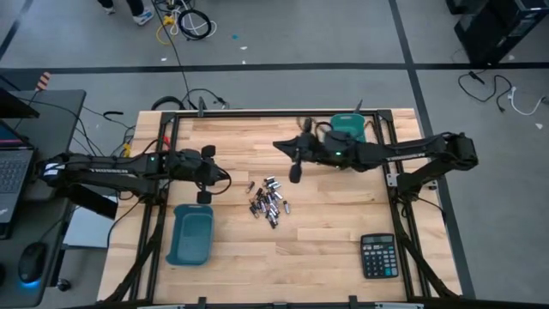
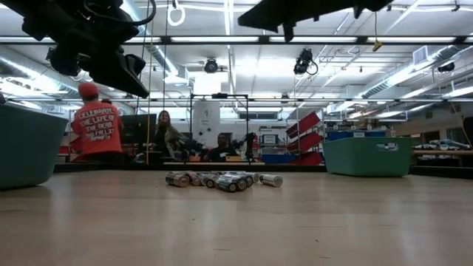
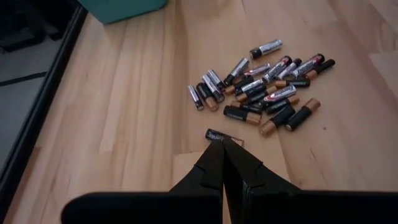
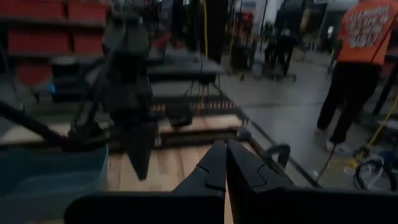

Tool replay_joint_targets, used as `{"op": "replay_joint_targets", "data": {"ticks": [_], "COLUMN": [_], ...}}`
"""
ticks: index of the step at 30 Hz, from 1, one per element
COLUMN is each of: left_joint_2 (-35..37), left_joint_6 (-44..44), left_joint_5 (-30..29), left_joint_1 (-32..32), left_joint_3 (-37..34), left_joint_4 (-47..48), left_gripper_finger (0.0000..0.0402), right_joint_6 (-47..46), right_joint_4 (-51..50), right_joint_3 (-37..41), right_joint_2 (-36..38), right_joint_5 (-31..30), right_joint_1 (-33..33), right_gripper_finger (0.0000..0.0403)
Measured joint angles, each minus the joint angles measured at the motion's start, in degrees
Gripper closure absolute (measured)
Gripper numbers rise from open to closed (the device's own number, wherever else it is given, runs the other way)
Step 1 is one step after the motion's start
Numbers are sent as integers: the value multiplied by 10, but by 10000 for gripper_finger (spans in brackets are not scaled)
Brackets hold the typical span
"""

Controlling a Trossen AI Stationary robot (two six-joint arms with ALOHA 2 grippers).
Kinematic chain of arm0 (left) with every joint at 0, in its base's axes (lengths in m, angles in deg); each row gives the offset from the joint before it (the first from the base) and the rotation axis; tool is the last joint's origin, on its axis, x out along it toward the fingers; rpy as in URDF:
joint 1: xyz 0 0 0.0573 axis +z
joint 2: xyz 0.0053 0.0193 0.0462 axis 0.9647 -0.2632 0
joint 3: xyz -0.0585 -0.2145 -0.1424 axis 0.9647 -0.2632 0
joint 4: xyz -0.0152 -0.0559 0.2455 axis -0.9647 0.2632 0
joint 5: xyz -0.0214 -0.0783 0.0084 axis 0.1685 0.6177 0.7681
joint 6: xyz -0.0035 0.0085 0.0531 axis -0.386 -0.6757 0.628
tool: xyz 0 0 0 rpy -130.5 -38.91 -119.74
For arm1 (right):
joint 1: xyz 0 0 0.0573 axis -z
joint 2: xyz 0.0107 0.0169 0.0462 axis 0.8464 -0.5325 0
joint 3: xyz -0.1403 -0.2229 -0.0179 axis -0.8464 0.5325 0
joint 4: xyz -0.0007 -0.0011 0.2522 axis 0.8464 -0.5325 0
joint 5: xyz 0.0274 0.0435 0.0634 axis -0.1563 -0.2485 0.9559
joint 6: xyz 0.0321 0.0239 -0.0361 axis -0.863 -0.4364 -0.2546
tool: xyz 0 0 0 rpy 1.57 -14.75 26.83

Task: Sort batteries
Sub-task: Put the black battery into the green bin

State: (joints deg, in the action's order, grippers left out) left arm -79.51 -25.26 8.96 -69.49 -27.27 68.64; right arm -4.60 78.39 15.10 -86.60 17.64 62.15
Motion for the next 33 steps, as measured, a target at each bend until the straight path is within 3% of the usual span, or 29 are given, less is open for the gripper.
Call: {"op": "replay_joint_targets", "data": {"ticks": [7,10,15,19,27,33], "left_joint_2": [0,6,26,32,38,44], "left_joint_6": [12,14,32,33,61,60], "left_joint_5": [-1,-39,-153,-250,-257,-332], "left_joint_1": [0,0,0,0,0,0], "left_joint_3": [0,0,0,0,0,0], "left_joint_4": [4,20,19,-40,-65,-85], "left_gripper_finger": [400,400,400,400,400,400], "right_joint_6": [3,5,-8,-19,1,30], "right_joint_4": [-146,-185,-203,-216,-220,-225], "right_joint_3": [-123,-153,-161,-160,-160,-160], "right_joint_2": [-83,-108,-135,-157,-210,-235], "right_joint_5": [-1,-1,32,61,74,75], "right_joint_1": [6,10,20,30,35,39], "right_gripper_finger": [402,402,402,402,402,392]}}
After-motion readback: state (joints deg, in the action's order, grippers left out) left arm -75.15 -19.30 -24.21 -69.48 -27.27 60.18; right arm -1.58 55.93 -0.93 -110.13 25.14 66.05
